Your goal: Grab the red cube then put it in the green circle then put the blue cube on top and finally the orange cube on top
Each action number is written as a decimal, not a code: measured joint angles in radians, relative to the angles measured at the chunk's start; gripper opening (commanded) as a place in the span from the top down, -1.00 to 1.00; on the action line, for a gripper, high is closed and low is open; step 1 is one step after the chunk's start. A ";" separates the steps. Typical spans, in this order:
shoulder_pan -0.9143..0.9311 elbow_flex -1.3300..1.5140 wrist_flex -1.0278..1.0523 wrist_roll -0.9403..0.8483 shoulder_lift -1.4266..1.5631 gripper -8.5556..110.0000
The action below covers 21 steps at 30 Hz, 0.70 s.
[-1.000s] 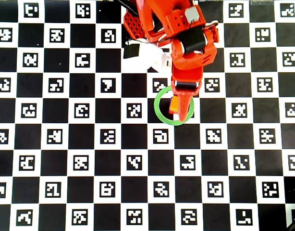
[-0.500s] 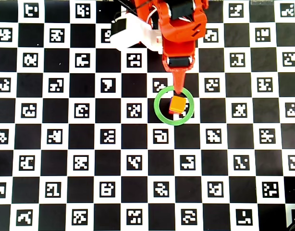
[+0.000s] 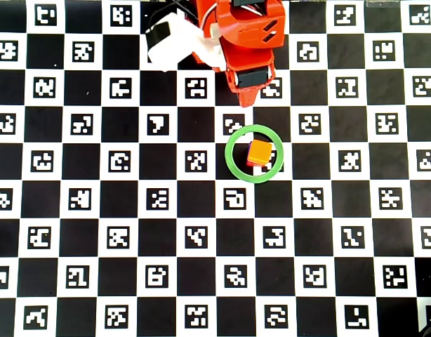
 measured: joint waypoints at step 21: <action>0.098 0.518 -0.198 -0.917 0.301 0.95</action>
